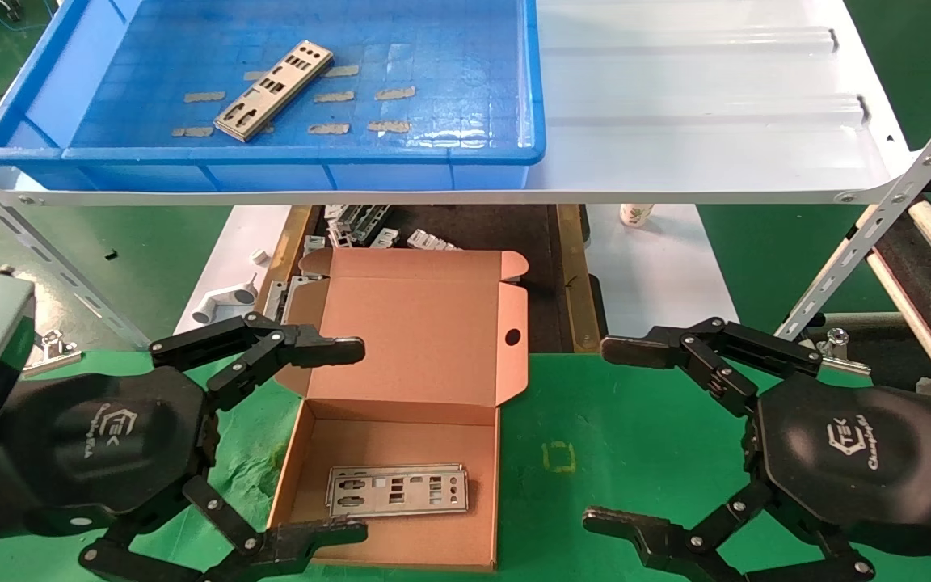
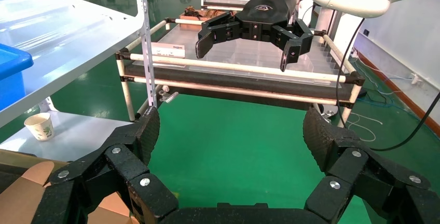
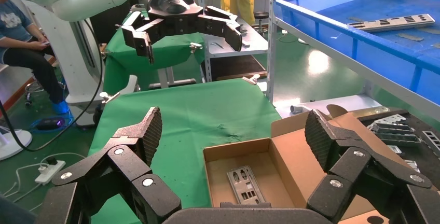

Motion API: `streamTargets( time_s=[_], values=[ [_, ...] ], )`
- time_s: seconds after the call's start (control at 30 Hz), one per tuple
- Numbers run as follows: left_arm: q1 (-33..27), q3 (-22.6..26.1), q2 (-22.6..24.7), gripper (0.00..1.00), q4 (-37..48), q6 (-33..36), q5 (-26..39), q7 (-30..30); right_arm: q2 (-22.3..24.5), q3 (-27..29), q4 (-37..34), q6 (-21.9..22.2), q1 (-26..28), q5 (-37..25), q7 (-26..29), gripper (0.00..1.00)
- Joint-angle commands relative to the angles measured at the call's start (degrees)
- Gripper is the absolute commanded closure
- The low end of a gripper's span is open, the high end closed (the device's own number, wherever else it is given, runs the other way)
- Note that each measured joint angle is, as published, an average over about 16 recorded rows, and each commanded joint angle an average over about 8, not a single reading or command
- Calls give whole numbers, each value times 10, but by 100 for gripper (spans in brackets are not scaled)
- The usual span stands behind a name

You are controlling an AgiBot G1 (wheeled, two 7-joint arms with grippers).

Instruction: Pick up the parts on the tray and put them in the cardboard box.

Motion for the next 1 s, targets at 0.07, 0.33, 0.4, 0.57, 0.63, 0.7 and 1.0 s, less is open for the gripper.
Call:
streamTargets(
  time_s=[0.07, 0.33, 0.4, 0.57, 0.63, 0.7, 1.0],
  values=[
    [0, 0, 0, 0, 0, 0, 0, 0, 0, 0, 0, 0, 0, 0, 0, 0],
    [0, 0, 0, 0, 0, 0, 0, 0, 0, 0, 0, 0, 0, 0, 0, 0],
    [0, 0, 0, 0, 0, 0, 0, 0, 0, 0, 0, 0, 0, 0, 0, 0],
    [0, 0, 0, 0, 0, 0, 0, 0, 0, 0, 0, 0, 0, 0, 0, 0],
    [0, 0, 0, 0, 0, 0, 0, 0, 0, 0, 0, 0, 0, 0, 0, 0],
    [0, 0, 0, 0, 0, 0, 0, 0, 0, 0, 0, 0, 0, 0, 0, 0],
    [0, 0, 0, 0, 0, 0, 0, 0, 0, 0, 0, 0, 0, 0, 0, 0]
  ],
)
